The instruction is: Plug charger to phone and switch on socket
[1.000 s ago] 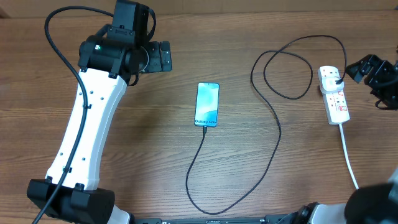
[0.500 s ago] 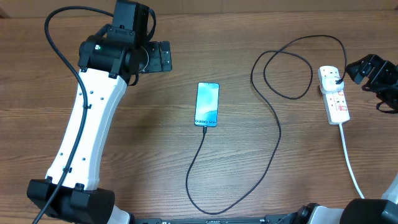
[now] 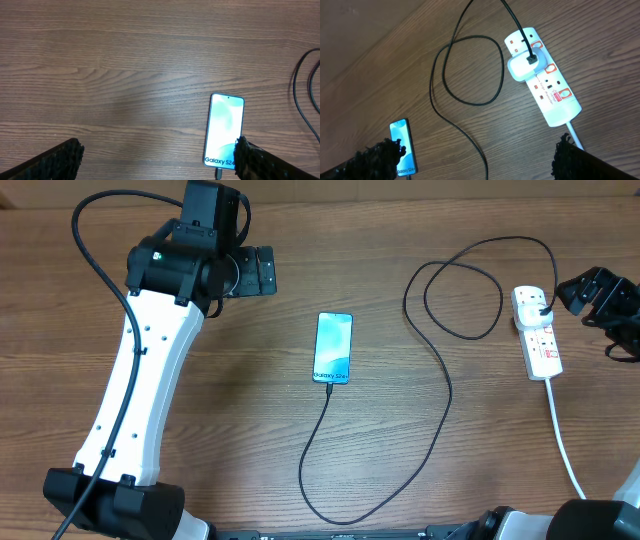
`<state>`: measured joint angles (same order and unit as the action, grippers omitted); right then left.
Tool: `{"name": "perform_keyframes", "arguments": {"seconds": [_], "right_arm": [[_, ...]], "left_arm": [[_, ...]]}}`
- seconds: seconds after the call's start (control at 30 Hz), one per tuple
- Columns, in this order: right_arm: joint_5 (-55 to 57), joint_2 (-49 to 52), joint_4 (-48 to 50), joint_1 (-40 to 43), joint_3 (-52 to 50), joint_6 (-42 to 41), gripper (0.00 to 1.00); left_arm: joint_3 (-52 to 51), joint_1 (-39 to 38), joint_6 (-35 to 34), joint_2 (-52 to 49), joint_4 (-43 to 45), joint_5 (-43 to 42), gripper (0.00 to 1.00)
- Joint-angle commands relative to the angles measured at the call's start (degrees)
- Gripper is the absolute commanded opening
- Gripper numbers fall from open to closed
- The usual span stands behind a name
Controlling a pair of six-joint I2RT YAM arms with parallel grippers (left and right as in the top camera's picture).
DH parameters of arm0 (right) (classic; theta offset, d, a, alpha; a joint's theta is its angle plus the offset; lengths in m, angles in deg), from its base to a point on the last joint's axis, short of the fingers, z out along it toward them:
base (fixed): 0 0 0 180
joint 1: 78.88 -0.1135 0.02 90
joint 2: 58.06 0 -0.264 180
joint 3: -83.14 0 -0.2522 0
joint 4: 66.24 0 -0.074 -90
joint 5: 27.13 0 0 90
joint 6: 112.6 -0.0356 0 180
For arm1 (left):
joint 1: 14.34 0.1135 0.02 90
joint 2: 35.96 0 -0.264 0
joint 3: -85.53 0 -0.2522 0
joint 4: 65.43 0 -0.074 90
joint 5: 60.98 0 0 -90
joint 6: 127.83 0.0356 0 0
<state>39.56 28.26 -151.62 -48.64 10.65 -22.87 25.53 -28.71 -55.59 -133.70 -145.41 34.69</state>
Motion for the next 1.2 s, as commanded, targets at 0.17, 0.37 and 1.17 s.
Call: {"name": "perform_keyframes", "arguments": {"seconds": [0.17,0.37,1.17], "right_arm": [[0.17,-0.15,0.13,-0.24,0.81,-0.15,1.00],[0.17,-0.15,0.15,-0.24,0.81,-0.15,1.00],[0.17,-0.15,0.15,-0.24,0.81,-0.15,1.00]], "left_arm": [[0.09,-0.02,1.07,-0.42,0.04,0.72,1.00],[0.09,-0.02,1.09,-0.42,0.04,0.85,1.00],[-2.49,0.09,1.20,7.45,3.13,3.91,1.00]]}}
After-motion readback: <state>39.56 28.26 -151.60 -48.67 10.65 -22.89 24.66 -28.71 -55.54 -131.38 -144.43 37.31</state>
